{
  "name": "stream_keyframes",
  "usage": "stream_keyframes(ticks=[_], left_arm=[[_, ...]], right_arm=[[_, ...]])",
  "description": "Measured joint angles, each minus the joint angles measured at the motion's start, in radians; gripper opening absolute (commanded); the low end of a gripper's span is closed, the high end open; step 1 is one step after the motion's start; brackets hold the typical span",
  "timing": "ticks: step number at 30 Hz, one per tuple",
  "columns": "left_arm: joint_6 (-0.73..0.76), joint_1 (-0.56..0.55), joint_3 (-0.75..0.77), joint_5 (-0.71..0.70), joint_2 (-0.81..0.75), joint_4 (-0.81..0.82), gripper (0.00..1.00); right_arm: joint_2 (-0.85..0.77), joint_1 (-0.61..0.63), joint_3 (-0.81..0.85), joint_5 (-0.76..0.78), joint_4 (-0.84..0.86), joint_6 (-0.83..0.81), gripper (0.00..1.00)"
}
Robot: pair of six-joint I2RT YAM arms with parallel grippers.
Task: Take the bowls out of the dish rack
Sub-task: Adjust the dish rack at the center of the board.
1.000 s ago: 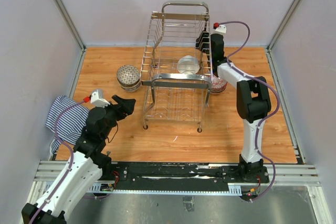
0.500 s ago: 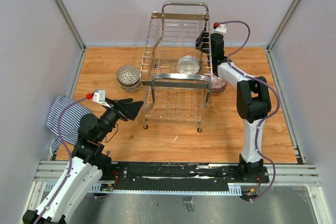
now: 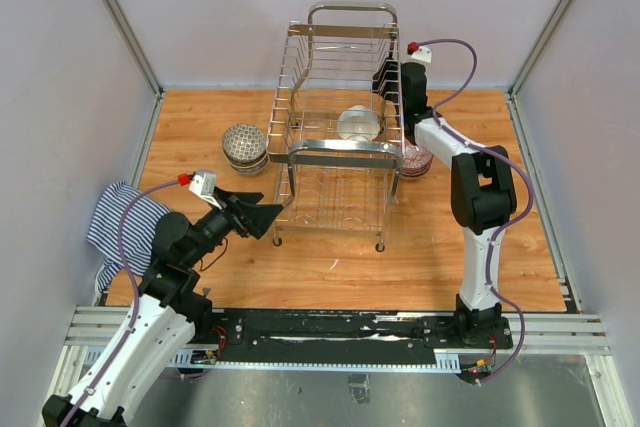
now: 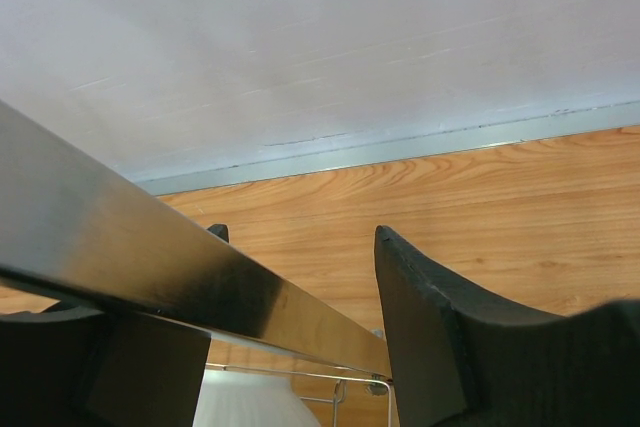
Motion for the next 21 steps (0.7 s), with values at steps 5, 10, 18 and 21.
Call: stream_keyframes(ticks=[5,10,18,21], left_arm=[[0.043,0.0,0.026,0.029,0.042,-0.018,0.85],[0.066,0.0,0.032,0.042,0.088,-0.024,0.85],[0.085,-0.026,0.042,0.053,0.18,-0.027,0.85],[0.09,-0.04,0.053,0.045,0.227,-0.037,0.85]], right_arm=[[0.0,0.0,0.003,-0.001,-0.007,0.003,0.61],[0.0,0.0,0.007,-0.001,-0.014,0.003,0.61],[0.0,0.0,0.009,-0.001,-0.019,0.003,0.62],[0.0,0.0,0.009,-0.001,-0.02,0.003,0.62]])
